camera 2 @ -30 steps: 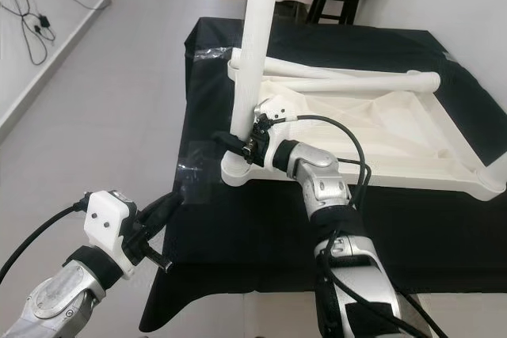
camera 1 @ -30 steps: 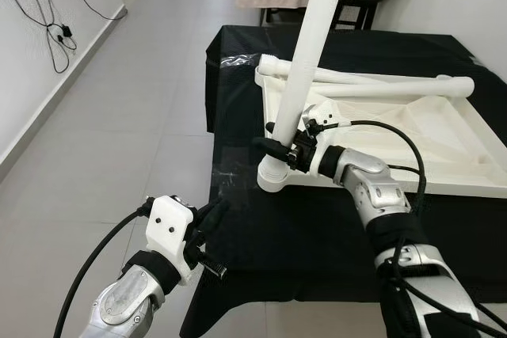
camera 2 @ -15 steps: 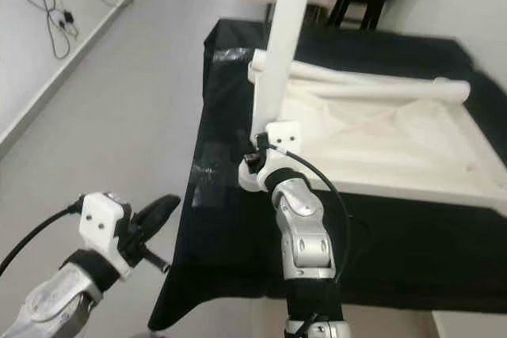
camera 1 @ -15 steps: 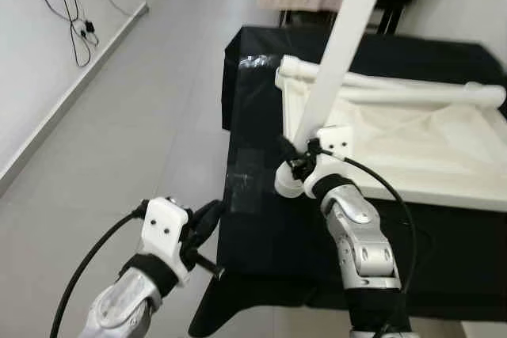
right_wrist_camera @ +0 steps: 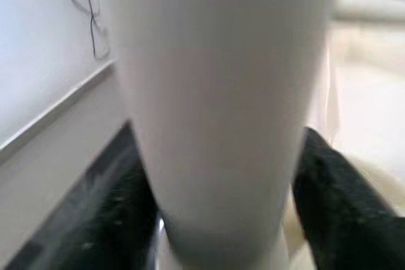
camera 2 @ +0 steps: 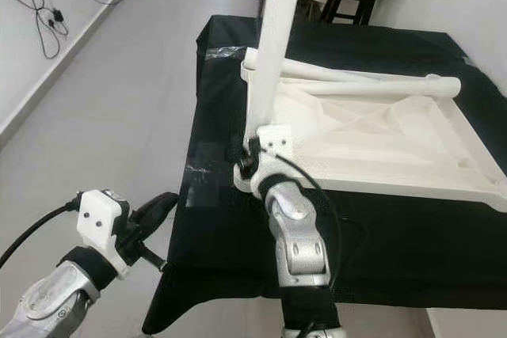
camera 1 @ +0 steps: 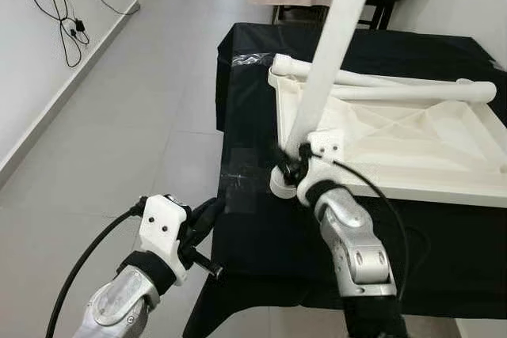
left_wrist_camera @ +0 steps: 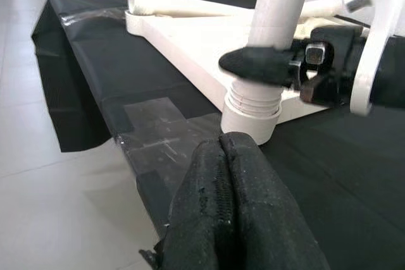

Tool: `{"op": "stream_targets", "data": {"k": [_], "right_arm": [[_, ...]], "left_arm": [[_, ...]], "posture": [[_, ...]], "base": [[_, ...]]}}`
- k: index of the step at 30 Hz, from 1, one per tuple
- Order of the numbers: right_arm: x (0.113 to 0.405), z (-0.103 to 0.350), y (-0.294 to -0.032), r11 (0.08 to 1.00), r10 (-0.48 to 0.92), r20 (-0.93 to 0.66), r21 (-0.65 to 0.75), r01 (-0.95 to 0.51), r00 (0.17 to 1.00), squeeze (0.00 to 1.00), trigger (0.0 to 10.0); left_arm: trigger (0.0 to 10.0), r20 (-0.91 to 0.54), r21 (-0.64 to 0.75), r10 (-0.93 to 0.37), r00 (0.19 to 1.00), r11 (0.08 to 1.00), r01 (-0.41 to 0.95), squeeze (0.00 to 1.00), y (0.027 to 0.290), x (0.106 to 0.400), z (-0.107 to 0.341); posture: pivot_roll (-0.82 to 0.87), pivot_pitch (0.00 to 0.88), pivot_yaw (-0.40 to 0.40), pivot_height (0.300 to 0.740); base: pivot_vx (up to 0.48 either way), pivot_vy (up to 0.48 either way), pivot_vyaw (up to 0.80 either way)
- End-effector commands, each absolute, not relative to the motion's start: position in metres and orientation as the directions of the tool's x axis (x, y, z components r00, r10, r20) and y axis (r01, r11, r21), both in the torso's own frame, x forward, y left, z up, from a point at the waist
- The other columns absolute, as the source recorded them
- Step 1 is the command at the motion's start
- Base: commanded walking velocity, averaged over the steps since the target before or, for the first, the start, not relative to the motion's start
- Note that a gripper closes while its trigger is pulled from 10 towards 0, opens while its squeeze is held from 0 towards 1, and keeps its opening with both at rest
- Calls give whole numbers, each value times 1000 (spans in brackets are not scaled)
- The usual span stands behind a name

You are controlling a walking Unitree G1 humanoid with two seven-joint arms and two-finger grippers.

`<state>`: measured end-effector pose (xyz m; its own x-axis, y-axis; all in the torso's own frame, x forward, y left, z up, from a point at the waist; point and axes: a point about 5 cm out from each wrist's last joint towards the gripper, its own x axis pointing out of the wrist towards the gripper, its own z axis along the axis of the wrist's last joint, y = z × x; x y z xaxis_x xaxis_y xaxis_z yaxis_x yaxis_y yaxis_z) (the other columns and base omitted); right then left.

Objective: Building children table

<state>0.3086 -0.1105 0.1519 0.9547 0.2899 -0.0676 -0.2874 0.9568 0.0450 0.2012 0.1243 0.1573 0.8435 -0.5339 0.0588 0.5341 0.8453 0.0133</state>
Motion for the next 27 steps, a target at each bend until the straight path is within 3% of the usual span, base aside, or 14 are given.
{"op": "stream_targets", "data": {"k": [1, 2, 3, 4, 5, 7, 9, 10, 13, 18, 19, 20, 21, 27], "right_arm": [[311, 159, -108, 928, 370, -45, 62, -367, 928, 1000, 10000], [311, 159, -108, 928, 370, -45, 62, -367, 928, 1000, 10000], [316, 166, -105, 876, 482, -24, 33, -481, 876, 859, 10000], [316, 166, -105, 876, 482, -24, 33, -481, 876, 859, 10000], [321, 173, -105, 807, 591, -7, -3, -591, 807, 0, 10000], [326, 180, -108, 722, 690, -2, -73, -689, 724, 0, 10000], [326, 180, -108, 722, 690, -2, -73, -689, 724, 0, 10000], [333, 182, -115, 658, 749, -27, -88, -748, 662, 0, 10000], [333, 182, -115, 658, 749, -27, -88, -748, 662, 0, 10000], [353, 181, -131, 484, 865, -117, -63, -873, 489, 0, 10000], [356, 181, -134, 450, 882, -135, -35, -892, 451, 0, 3294], [356, 181, -134, 450, 882, -135, -35, -892, 451, 0, 3294], [358, 180, -136, 433, 891, -148, -10, -901, 430, 0, 0], [364, 181, -146, 449, 886, -139, 26, -893, 442, 0, 0]], "left_arm": [[10000, 46, 7, -540, 840, 841, 541, 0, 124, 200, 156], [10000, 46, 7, -540, 840, 841, 541, 0, 124, 200, 156], [10000, 46, 6, -541, 840, 841, 541, 0, 123, 201, 156], [10000, 46, 6, -541, 840, 841, 541, 0, 123, 201, 156], [10000, 47, 6, -541, 840, 841, 541, 0, 123, 201, 156], [10000, 47, 6, -541, 840, 841, 541, 0, 122, 201, 156], [10000, 47, 6, -541, 840, 841, 541, 0, 122, 201, 156], [10000, 47, 5, -541, 840, 841, 541, 0, 122, 201, 156], [10000, 47, 5, -541, 840, 841, 541, 0, 122, 201, 156], [10000, 46, 4, -541, 840, 841, 542, 0, 122, 201, 156], [10000, 45, 4, -541, 840, 841, 541, 0, 121, 200, 155], [10000, 45, 4, -541, 840, 841, 541, 0, 121, 200, 155], [10000, 45, 4, -541, 840, 841, 541, 0, 121, 200, 155], [10000, 46, 6, -541, 840, 841, 541, 0, 120, 200, 154]], "posture": [[52, 134, -81, 740], [52, 134, -81, 740], [54, 133, -83, 740], [54, 133, -83, 740], [56, 132, -85, 740], [57, 127, -88, 740], [57, 127, -88, 740], [65, 125, -91, 740], [65, 125, -91, 740], [116, 129, -92, 740], [122, 129, -94, 740], [122, 129, -94, 740], [123, 128, -95, 740], [120, 121, -95, 740]], "base": [[0, 0, 0], [0, 0, 0], [0, 0, 0], [0, 0, 0], [0, 0, 0], [0, 0, 0], [0, 0, 0], [0, 0, 0], [0, 0, 0], [0, 0, 0], [0, 0, 0], [0, 0, 0], [0, 0, 0], [0, 0, 0]]}}
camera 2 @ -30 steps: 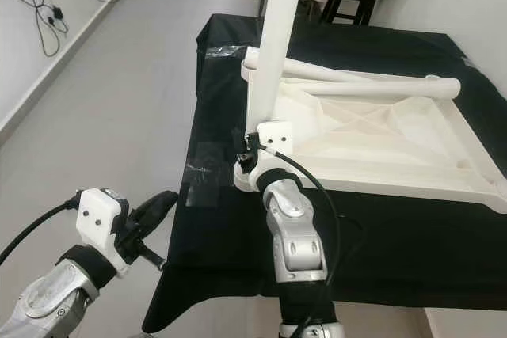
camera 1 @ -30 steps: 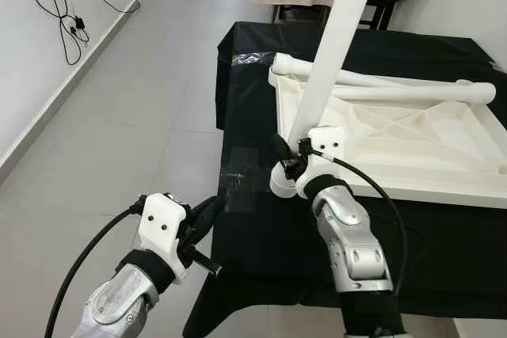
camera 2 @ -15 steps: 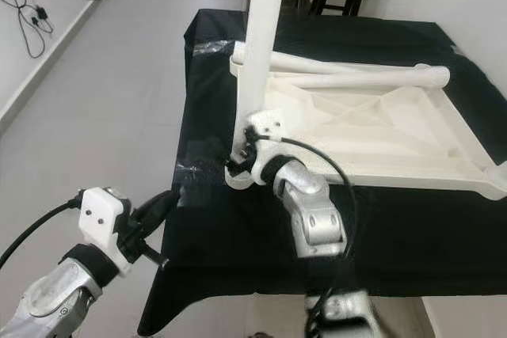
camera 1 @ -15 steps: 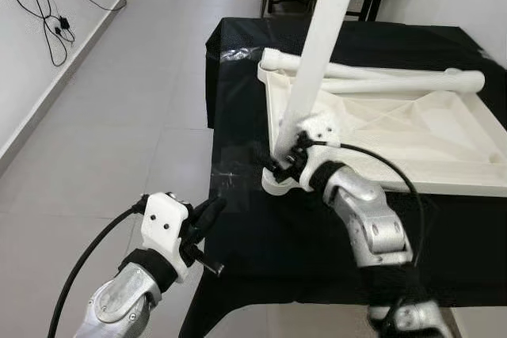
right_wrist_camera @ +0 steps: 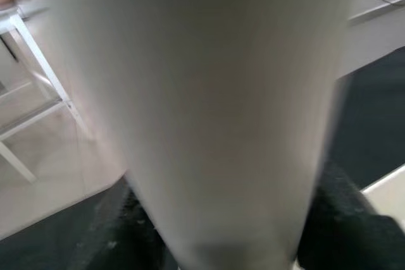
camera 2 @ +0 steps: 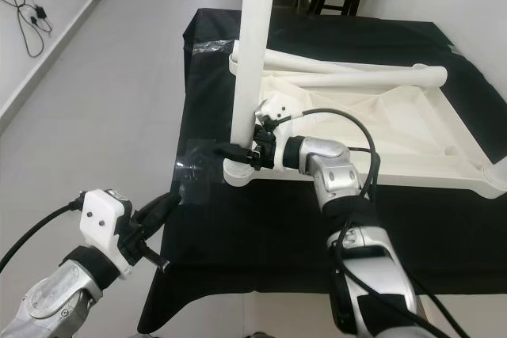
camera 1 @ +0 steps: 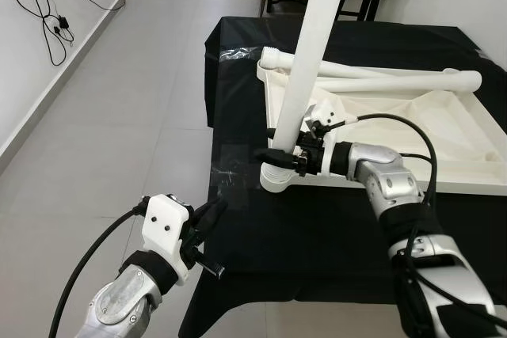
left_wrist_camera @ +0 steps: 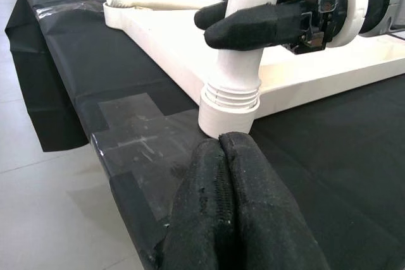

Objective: Building children table

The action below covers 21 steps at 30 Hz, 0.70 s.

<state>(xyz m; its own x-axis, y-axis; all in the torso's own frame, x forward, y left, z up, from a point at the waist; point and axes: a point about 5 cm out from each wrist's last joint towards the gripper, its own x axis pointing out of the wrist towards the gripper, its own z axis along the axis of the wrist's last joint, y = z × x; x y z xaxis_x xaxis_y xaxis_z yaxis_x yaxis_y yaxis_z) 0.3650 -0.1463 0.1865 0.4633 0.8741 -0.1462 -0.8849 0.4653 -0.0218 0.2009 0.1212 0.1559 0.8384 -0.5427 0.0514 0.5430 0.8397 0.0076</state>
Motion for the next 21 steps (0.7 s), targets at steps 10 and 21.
{"op": "stream_targets", "data": {"k": [10, 21], "right_arm": [[358, 175, -177, 508, 846, -163, -48, -860, 508, 0, 0], [292, 138, -140, 983, 152, -104, 119, -139, 983, 0, 0]], "left_arm": [[10000, 47, 7, -540, 841, 842, 540, 0, 121, 199, 155], [10000, 47, 9, -540, 840, 841, 540, 0, 129, 197, 159]], "posture": [[111, 133, -89, 740], [75, 161, -66, 740]], "base": [[0, 0, 0], [0, 0, 0]]}}
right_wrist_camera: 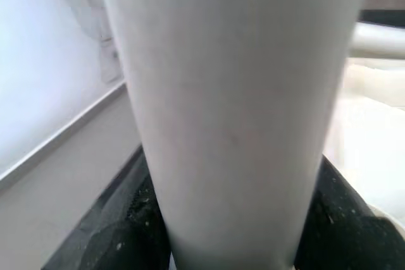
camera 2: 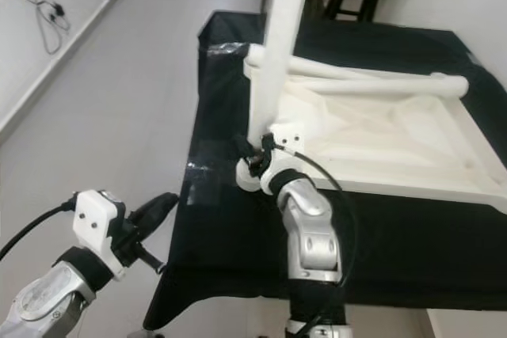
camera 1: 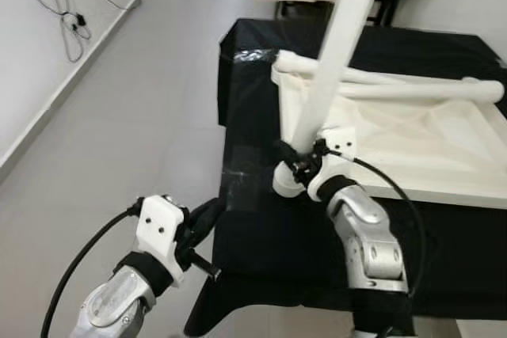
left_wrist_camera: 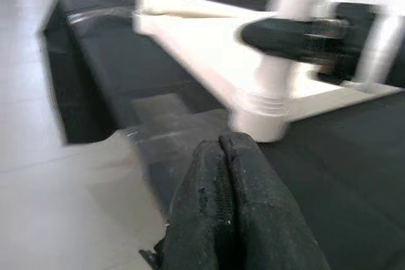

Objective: Building children table

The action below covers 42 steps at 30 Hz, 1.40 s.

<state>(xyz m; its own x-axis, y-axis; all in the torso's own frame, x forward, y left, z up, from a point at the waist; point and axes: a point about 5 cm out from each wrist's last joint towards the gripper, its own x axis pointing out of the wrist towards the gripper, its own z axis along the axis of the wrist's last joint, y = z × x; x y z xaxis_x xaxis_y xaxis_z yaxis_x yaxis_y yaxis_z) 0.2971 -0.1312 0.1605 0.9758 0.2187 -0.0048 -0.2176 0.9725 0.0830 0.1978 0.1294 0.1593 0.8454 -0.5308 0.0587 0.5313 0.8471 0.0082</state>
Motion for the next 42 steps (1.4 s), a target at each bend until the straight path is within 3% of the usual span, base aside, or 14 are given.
{"op": "stream_targets", "data": {"k": [1, 7, 8, 9, 10, 16, 17, 26, 31, 32, 34, 35, 37, 42], "right_arm": [[297, 139, -139, 981, 178, -87, 96, -169, 980, 0, 0], [308, 144, -138, 976, 218, -65, 37, -216, 974, 0, 0], [310, 144, -133, 969, 246, -63, 21, -245, 967, 0, 10000], [312, 146, -128, 951, 309, -60, 19, -308, 949, 243, 10000], [309, 150, -123, 942, 337, -66, 26, -336, 939, 1000, 10000], [305, 167, -110, 886, 454, -10, 110, -450, 891, 1000, 10000], [309, 175, -110, 827, 550, 29, 121, -549, 835, 0, 10000], [332, 182, -131, 600, 800, 16, -15, -800, 600, 0, 10000], [350, 176, -142, 610, 792, -15, 77, -789, 610, 0, 10000], [354, 174, -143, 589, 805, -19, 150, -794, 593, 0, 5098], [355, 173, -142, 565, 821, -25, 184, -804, 571, 0, 3922], [354, 173, -141, 528, 846, -34, 189, -828, 532, 0, 1020], [353, 171, -140, 500, 864, -49, 202, -842, 501, 0, 0], [355, 169, -143, 476, 875, -33, 235, -847, 483, 0, 0]], "left_arm": [[10000, 47, 8, -542, 839, 840, 542, 0, 129, 197, 158], [10000, 48, 9, -541, 840, 841, 541, 0, 128, 198, 158], [10000, 49, 11, -538, 841, 843, 539, 0, 127, 199, 158], [10000, 50, 11, -537, 842, 843, 537, 0, 127, 199, 158], [10000, 51, 10, -537, 842, 843, 537, 0, 127, 199, 158], [10000, 51, 8, -541, 840, 841, 541, 0, 126, 200, 158], [10000, 52, 7, -542, 839, 840, 542, 0, 125, 201, 157], [10000, 56, 6, -541, 839, 840, 542, 0, 123, 204, 157], [10000, 56, 6, -541, 839, 840, 542, 0, 123, 205, 156], [10000, 56, 6, -541, 839, 841, 542, 0, 123, 204, 156], [10000, 57, 6, -541, 839, 841, 542, 0, 123, 204, 156], [10000, 57, 6, -541, 839, 840, 542, 0, 123, 204, 156], [10000, 57, 6, -542, 839, 840, 542, 0, 123, 204, 156], [10000, 58, 5, -543, 838, 839, 543, 0, 122, 203, 156]], "posture": [[82, 160, -74, 740], [92, 157, -88, 740], [94, 153, -89, 740], [92, 151, -87, 740], [92, 151, -87, 740], [88, 143, -86, 740], [89, 134, -90, 740], [99, 122, -95, 740], [104, 120, -96, 740], [103, 122, -99, 740], [103, 122, -99, 740], [95, 124, -99, 740], [89, 124, -99, 740], [86, 124, -97, 740]], "base": [[0, 0, 0], [0, 0, 0], [0, 0, 0], [0, 0, 0], [0, 0, 0], [0, 0, 0], [0, 0, 0], [0, 0, 0], [0, 0, 0], [0, 0, 0], [0, 0, 0], [0, 0, 0], [0, 0, 0], [0, 0, 0]]}}
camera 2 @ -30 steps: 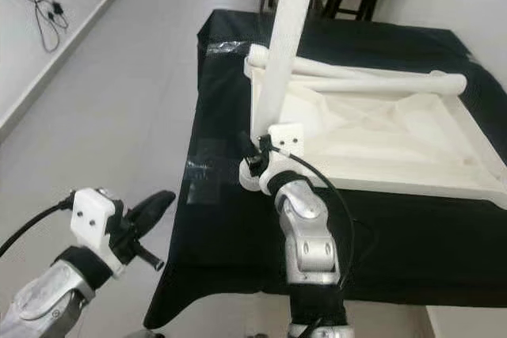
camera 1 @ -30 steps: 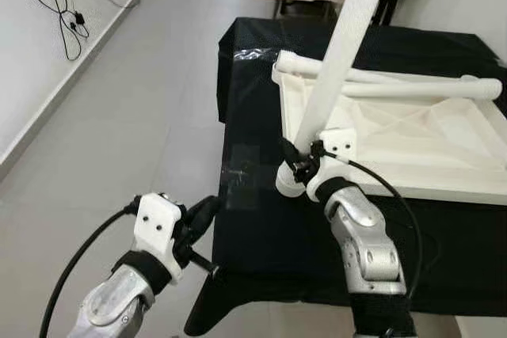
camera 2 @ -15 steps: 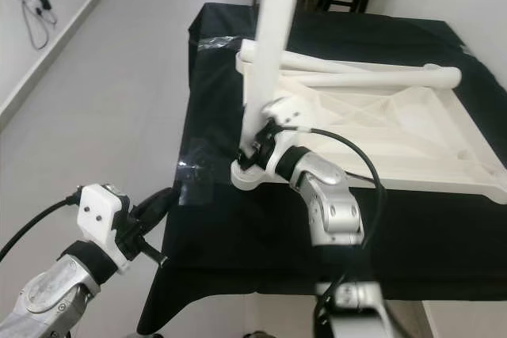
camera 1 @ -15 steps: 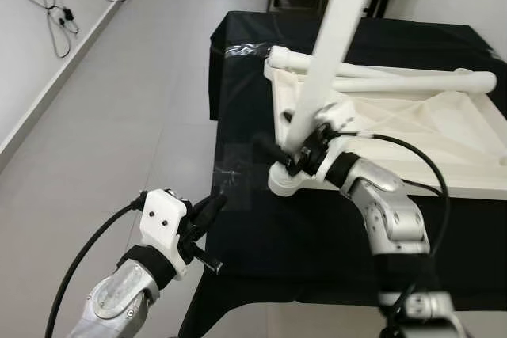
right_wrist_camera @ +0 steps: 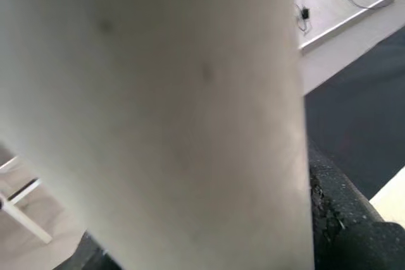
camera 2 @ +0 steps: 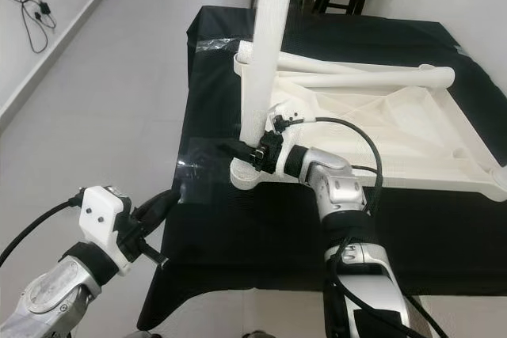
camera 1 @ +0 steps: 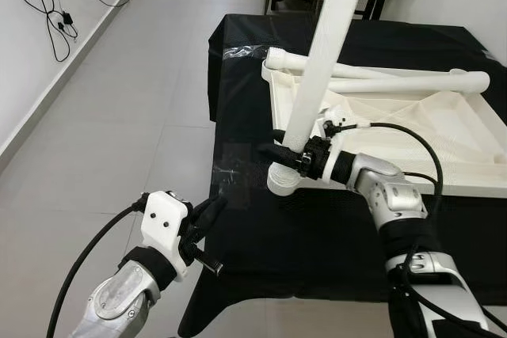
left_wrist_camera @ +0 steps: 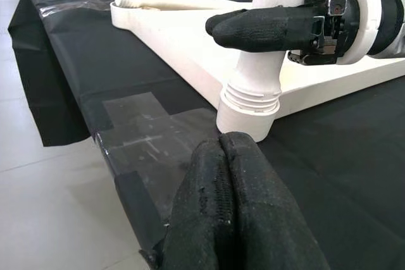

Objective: Building children table

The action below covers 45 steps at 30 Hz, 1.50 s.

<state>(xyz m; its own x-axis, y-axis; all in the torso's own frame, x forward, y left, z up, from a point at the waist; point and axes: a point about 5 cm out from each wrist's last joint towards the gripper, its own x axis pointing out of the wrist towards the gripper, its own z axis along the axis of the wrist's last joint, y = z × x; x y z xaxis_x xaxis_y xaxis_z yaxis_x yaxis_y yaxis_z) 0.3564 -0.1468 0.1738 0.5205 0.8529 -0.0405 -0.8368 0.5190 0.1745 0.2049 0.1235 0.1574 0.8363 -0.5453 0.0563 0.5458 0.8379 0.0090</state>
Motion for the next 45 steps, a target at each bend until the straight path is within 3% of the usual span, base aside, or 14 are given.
{"op": "stream_targets", "data": {"k": [1, 11, 14, 17, 30, 31, 33, 34, 37, 40, 41, 43, 44, 45], "right_arm": [[356, 169, -145, 483, 869, -17, 240, -842, 494, 0, 0], [366, 170, -159, 676, 729, -3, 156, -720, 685, 0, 0], [370, 167, -170, 828, 555, -41, 114, -548, 831, 0, 0], [341, 160, -182, 998, 44, -13, -36, -44, 999, 0, 0], [318, 148, -141, 988, 151, -8, -25, -151, 989, 0, 157], [319, 148, -141, 988, 149, -16, -31, -149, 989, 0, 10000], [320, 149, -139, 984, 174, -24, -20, -175, 984, 0, 10000], [317, 151, -136, 985, 172, -33, -12, -173, 984, 890, 10000], [316, 156, -131, 973, 230, -20, 18, -230, 973, 1000, 10000], [315, 174, -118, 880, 463, 56, 86, -467, 884, 1000, 10000], [315, 183, -116, 806, 581, 91, 74, -587, 809, 494, 10000], [315, 189, -116, 757, 643, 106, 59, -651, 758, 494, 10000], [317, 194, -120, 711, 698, 106, 8, -703, 708, 0, 10000], [317, 194, -120, 711, 698, 106, 8, -703, 708, 0, 10000]], "left_arm": [[10000, 57, 5, -543, 838, 839, 544, 0, 122, 203, 156], [10000, 59, 5, -543, 837, 839, 544, 0, 121, 203, 156], [10000, 60, 6, -543, 838, 840, 543, 0, 122, 202, 157], [10000, 61, 5, -543, 838, 840, 543, 0, 124, 200, 159], [10000, 56, 5, -545, 837, 838, 545, 0, 126, 201, 157], [10000, 57, 7, -543, 838, 840, 543, 0, 126, 202, 157], [10000, 57, 7, -541, 839, 840, 542, 0, 127, 202, 157], [10000, 58, 7, -541, 839, 841, 541, 0, 127, 203, 157], [10000, 58, 7, -542, 839, 840, 542, 0, 127, 203, 157], [10000, 57, 7, -543, 838, 840, 543, 0, 126, 203, 157], [10000, 58, 8, -542, 838, 840, 543, 0, 126, 203, 157], [10000, 58, 8, -542, 838, 840, 542, 0, 125, 203, 157], [10000, 58, 8, -542, 839, 840, 542, 0, 124, 203, 157], [10000, 58, 8, -542, 839, 840, 542, 0, 124, 203, 157]], "posture": [[83, 125, -95, 740], [83, 130, -100, 740], [82, 138, -104, 740], [68, 158, -96, 740], [63, 134, -90, 740], [69, 131, -91, 740], [70, 129, -88, 740], [76, 130, -83, 740], [79, 130, -81, 740], [92, 128, -86, 740], [93, 127, -88, 740], [94, 126, -89, 740], [96, 125, -91, 740], [96, 125, -91, 740]], "base": [[0, 0, 0], [0, 0, 0], [0, 0, 0], [0, 0, 0], [0, 0, 0], [0, 0, 0], [0, 0, 0], [0, 0, 0], [0, 0, 0], [0, 0, 0], [0, 0, 0], [0, 0, 0], [0, 0, 0], [0, 0, 0]]}}
